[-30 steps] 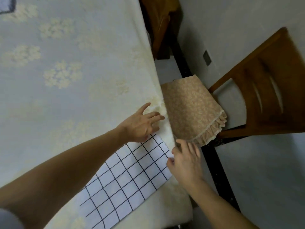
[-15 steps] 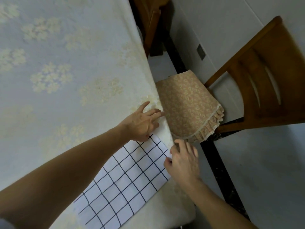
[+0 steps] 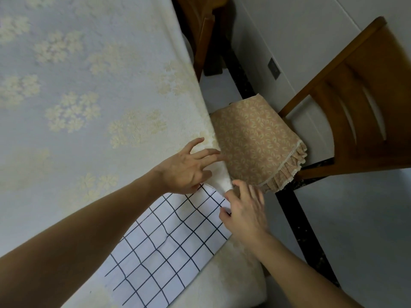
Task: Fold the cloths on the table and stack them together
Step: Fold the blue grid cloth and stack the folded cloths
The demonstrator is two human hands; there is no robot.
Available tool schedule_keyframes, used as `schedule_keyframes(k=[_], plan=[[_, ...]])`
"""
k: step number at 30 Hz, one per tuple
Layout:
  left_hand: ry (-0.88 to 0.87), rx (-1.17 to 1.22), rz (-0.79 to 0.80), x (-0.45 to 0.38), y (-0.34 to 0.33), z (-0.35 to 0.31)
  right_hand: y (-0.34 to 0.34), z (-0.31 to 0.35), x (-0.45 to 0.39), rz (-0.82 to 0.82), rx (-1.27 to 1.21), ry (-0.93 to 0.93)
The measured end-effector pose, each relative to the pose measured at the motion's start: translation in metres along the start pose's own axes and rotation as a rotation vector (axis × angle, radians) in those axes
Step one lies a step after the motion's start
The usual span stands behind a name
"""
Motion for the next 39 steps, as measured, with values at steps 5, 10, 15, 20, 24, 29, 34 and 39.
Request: schedule_keyframes(k=[5, 10, 15, 20, 24, 29, 34, 39], plan=[[0.019, -0.001, -0.020, 0.011, 0.015, 0.009, 0.003, -0.005, -0.011, -0.009, -0.104, 0.024], [0.090, -0.018, 0.040, 0.014, 0.022, 0.019, 0.012, -0.010, -0.023, -0.009, -0.162, 0.096], [0.236, -0.068, 0.135, 0.011, 0.028, 0.031, 0.035, -0.013, -0.043, -0.018, -0.147, 0.134], [0.347, -0.093, 0.173, 0.005, 0.043, 0.039, 0.067, -0.015, -0.064, -0.077, -0.166, 0.210], [0.397, -0.093, 0.142, 0.011, 0.059, 0.037, 0.092, -0.012, -0.070, -0.135, -0.144, 0.269], [0.405, -0.126, 0.048, 0.030, 0.080, 0.028, 0.114, 0.004, -0.056, -0.191, -0.094, 0.308], [0.380, -0.164, -0.055, 0.062, 0.094, -0.001, 0.122, 0.029, -0.017, -0.268, -0.053, 0.313], [0.345, -0.175, -0.125, 0.103, 0.093, -0.037, 0.113, 0.052, 0.036, -0.333, -0.032, 0.372]])
Point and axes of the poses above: each hand's wrist, its own x-axis away from the middle knuckle, its own y-axis out of the back of the hand, z = x × y, the point moved 4 cm from there along -x, towards the middle knuckle, and after that the axes turned 1 degree about -y, right-handed, at the moved point
